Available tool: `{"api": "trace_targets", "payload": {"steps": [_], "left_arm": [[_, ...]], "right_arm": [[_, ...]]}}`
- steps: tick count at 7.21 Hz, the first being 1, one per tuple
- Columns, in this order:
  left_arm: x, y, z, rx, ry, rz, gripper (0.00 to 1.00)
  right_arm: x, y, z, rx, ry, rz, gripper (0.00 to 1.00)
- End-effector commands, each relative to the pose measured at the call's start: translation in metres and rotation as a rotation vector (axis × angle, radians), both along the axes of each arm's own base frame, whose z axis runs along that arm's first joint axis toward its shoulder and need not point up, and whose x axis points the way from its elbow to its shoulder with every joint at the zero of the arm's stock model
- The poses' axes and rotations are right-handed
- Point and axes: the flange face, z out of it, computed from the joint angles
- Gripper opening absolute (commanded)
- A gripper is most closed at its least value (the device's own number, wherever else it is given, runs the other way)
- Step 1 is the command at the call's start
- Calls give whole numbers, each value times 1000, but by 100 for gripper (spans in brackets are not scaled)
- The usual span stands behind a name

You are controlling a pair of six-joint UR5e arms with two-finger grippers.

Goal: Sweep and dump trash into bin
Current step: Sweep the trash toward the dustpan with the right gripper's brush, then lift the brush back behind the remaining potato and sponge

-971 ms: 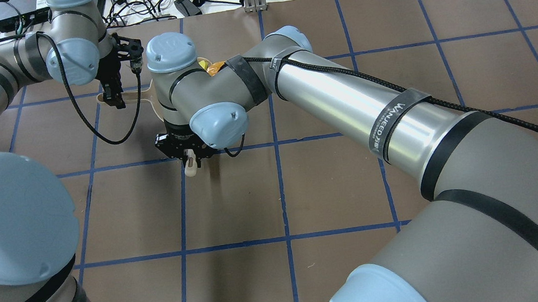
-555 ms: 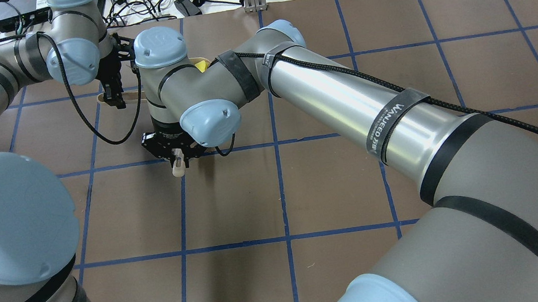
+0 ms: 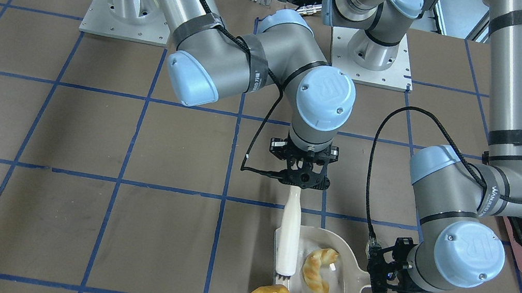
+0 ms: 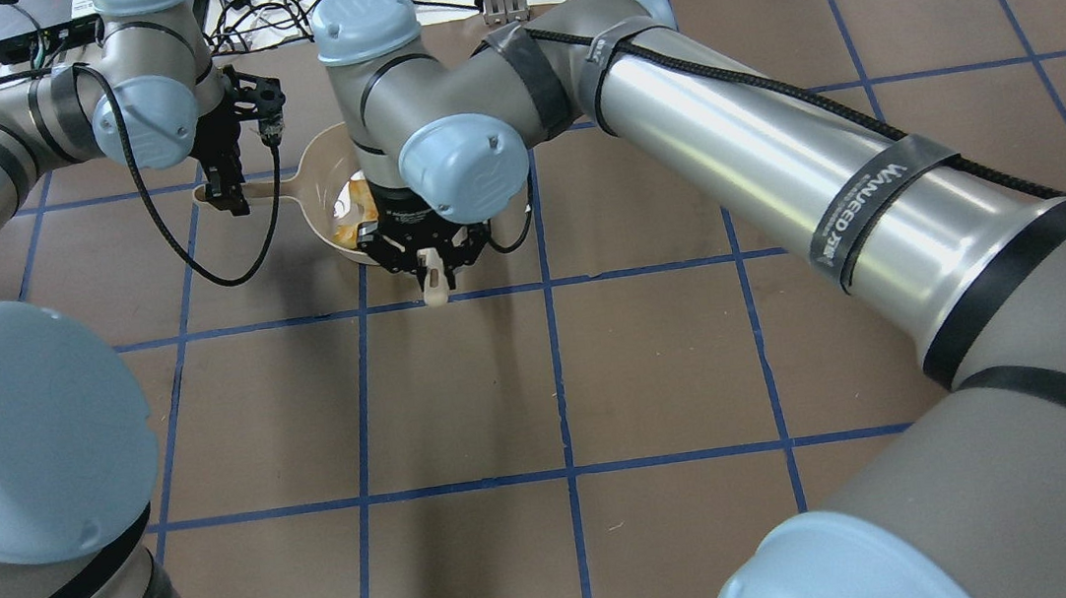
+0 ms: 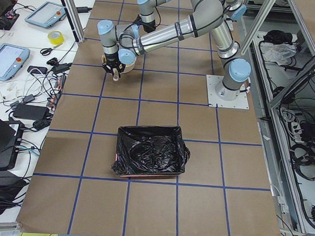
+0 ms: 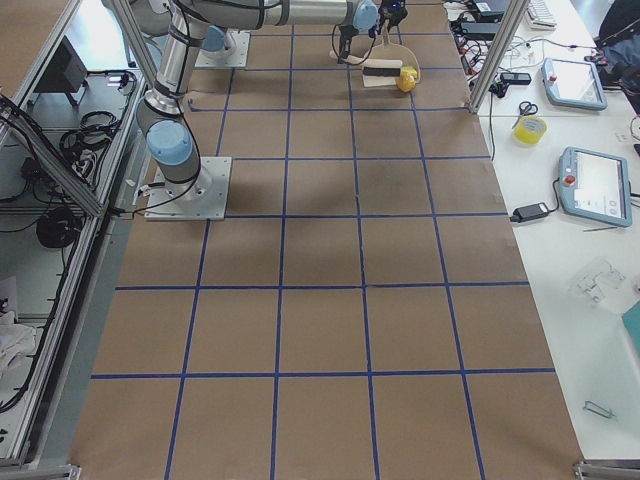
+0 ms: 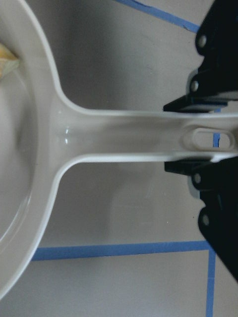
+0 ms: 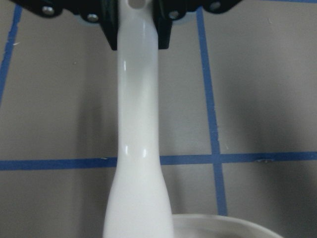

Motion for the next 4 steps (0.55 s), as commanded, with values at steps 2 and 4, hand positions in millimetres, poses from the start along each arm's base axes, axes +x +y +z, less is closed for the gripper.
{"api": "trace_targets", "payload": {"steps": [2, 4], "left_arm": [[-1, 0, 0, 1, -3, -4, 10], [-1, 0, -4, 10, -4, -11, 10]], "right_arm": [[-116, -70, 13, -35, 17, 67, 0], [-138, -100, -3, -75, -20, 140, 0]]}}
